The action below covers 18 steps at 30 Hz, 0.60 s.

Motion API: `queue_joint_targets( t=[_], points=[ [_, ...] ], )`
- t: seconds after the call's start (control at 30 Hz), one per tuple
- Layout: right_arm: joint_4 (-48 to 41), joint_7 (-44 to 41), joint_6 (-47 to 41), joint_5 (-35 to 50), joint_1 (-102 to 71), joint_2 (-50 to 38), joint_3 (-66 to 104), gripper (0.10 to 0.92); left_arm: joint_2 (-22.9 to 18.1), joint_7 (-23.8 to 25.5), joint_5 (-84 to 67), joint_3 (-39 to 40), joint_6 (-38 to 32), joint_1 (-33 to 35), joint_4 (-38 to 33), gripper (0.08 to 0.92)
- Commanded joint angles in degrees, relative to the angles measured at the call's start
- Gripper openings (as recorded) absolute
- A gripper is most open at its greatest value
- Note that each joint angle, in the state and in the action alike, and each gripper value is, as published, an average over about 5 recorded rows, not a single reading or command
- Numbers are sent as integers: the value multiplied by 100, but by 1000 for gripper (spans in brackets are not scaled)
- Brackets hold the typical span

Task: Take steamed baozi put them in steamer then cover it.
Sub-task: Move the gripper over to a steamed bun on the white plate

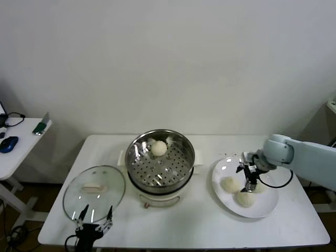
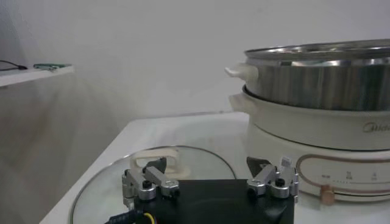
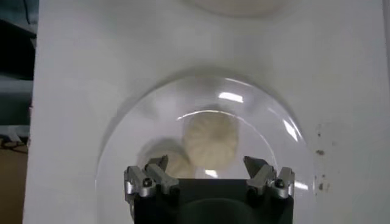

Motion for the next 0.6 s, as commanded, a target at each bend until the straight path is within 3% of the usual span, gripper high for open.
queue_joint_targets(
  t=[0.03,0.6],
  points=[
    [-481,99,-228,-332,-903,330,837,823,-6,-2,12,-7,-10,4,17,823],
    [-640,-7,-461,21,-806,665,770,823,8,1,-19,-52,-4,-11,28,823]
  ],
)
